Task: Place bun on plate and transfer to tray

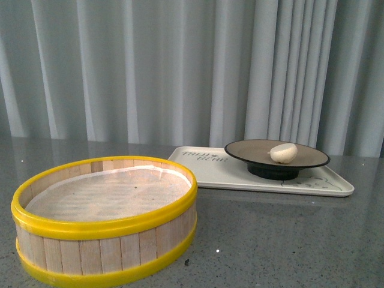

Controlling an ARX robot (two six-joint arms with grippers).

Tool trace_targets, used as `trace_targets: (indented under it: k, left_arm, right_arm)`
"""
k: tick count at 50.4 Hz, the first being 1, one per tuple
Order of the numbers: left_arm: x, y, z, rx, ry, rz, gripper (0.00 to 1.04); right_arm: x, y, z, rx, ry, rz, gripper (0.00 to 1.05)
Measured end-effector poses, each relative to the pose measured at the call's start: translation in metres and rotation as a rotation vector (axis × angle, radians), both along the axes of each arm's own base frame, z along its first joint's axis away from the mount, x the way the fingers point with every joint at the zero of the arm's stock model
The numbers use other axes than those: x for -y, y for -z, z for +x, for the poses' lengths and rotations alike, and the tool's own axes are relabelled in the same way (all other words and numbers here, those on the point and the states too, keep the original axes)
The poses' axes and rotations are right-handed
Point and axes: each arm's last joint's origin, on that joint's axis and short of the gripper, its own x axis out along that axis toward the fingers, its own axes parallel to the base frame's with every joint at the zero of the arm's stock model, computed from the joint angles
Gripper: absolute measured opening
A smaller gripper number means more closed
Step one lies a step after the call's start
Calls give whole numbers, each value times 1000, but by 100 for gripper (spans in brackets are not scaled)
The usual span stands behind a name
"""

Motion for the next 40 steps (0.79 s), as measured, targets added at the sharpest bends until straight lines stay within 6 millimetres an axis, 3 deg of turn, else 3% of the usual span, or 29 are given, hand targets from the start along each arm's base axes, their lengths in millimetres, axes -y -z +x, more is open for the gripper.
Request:
trace_targets:
  k: [21, 33, 40]
  left_arm:
    - [0, 0, 0, 0, 0, 0, 98]
    - [0, 0, 0, 0, 0, 0, 98]
    - [0, 0, 0, 0, 0, 0, 98]
  right_arm:
    - [0, 18, -39, -2, 0, 1, 2]
    - [0, 31, -54, -4, 0, 2, 2]
    - [0, 28, -59, 6, 0, 2, 2]
